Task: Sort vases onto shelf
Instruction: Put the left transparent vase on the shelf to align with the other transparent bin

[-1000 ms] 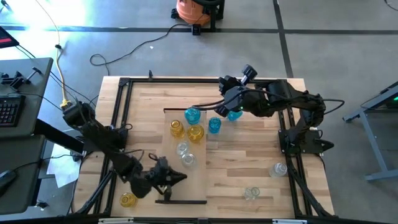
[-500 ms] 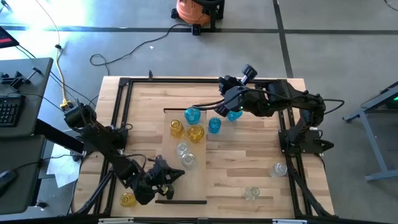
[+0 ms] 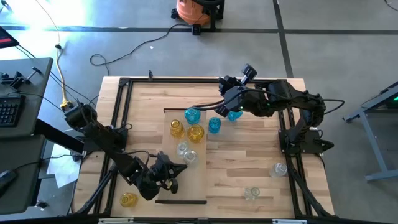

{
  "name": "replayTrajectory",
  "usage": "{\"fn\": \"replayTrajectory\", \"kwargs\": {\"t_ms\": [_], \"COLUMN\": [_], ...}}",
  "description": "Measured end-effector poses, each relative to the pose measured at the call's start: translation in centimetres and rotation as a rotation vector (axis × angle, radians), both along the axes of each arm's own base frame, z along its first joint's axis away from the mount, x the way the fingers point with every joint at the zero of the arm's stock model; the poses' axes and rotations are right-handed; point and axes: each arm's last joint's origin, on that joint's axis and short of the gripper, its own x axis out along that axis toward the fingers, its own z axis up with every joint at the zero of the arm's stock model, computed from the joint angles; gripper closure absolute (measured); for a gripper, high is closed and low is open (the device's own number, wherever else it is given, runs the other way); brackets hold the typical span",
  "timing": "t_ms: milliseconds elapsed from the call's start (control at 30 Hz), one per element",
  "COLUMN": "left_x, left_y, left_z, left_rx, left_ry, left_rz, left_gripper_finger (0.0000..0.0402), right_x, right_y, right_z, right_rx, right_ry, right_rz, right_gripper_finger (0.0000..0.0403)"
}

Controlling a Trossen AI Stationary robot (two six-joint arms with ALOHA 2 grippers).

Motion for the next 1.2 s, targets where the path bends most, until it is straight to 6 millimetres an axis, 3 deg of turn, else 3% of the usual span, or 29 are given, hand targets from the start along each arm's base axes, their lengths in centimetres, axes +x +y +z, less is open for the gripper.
{"fn": "replayTrajectory", "kwargs": {"t_ms": [1200], "left_x": [1.6], "left_y": [2.2], "left_z": [0.1], "left_rx": [-0.021], "left_ry": [-0.029], "left_rz": [0.119], "left_gripper_finger": [0.0401], "right_x": [-0.5], "right_y": [-0.1], "right_z": [0.1], "right_rx": [0.001], "right_ry": [0.016], "right_rz": [0.006], "right_gripper_finger": [0.0403]}}
